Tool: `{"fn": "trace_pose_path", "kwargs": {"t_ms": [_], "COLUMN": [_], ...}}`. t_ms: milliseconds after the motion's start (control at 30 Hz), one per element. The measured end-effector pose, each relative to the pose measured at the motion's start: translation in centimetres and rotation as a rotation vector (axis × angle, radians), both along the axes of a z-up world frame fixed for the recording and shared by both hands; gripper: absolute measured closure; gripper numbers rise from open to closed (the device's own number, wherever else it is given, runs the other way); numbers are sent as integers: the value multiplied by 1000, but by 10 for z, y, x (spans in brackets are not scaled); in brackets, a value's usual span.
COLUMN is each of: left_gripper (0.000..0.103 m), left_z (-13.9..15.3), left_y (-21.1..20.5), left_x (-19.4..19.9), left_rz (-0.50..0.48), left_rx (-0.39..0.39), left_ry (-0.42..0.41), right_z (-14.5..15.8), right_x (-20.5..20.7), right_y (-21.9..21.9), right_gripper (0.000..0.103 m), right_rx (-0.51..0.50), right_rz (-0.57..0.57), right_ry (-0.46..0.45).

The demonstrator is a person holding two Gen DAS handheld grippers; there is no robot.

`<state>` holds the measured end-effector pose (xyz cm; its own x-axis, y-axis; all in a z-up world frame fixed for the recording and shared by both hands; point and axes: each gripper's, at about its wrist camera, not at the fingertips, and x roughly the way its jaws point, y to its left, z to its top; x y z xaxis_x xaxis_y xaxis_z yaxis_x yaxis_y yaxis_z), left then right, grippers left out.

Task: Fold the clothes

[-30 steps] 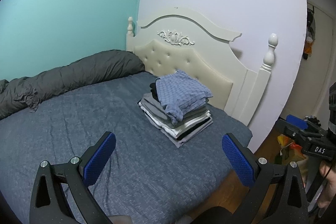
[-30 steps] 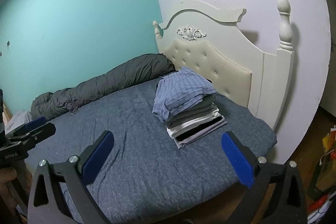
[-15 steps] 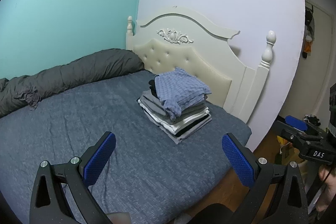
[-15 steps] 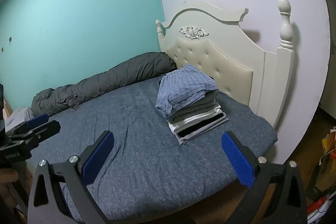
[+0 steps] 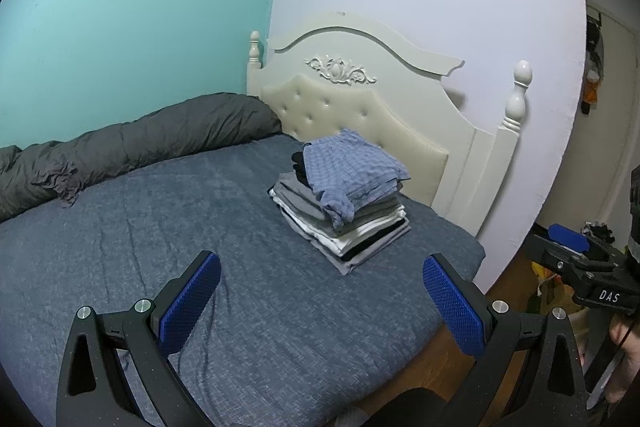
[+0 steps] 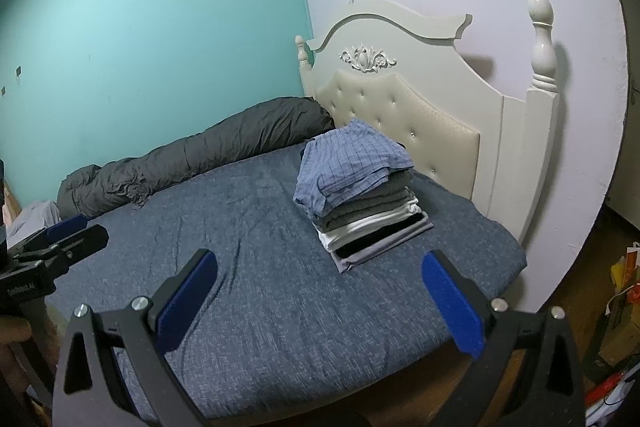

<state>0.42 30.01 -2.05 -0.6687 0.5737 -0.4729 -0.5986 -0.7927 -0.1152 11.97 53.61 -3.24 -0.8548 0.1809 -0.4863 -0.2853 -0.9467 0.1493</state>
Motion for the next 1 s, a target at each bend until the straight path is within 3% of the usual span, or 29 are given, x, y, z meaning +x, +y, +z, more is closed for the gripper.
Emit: {"fn": "trace_pose_path", "kwargs": {"t_ms": [1000], "left_gripper": [0], "left_z": [-4], "left_y": [-1], "left_x": [2], "left_rz": [-9], "left_rx": [-14], "left_ry": [5], "right_z": [1], "right_x": [-1], "right_y": [4], "right_gripper": [0], "right_rx": [1], "right_rz": [-6], "right_ry": [-3]}}
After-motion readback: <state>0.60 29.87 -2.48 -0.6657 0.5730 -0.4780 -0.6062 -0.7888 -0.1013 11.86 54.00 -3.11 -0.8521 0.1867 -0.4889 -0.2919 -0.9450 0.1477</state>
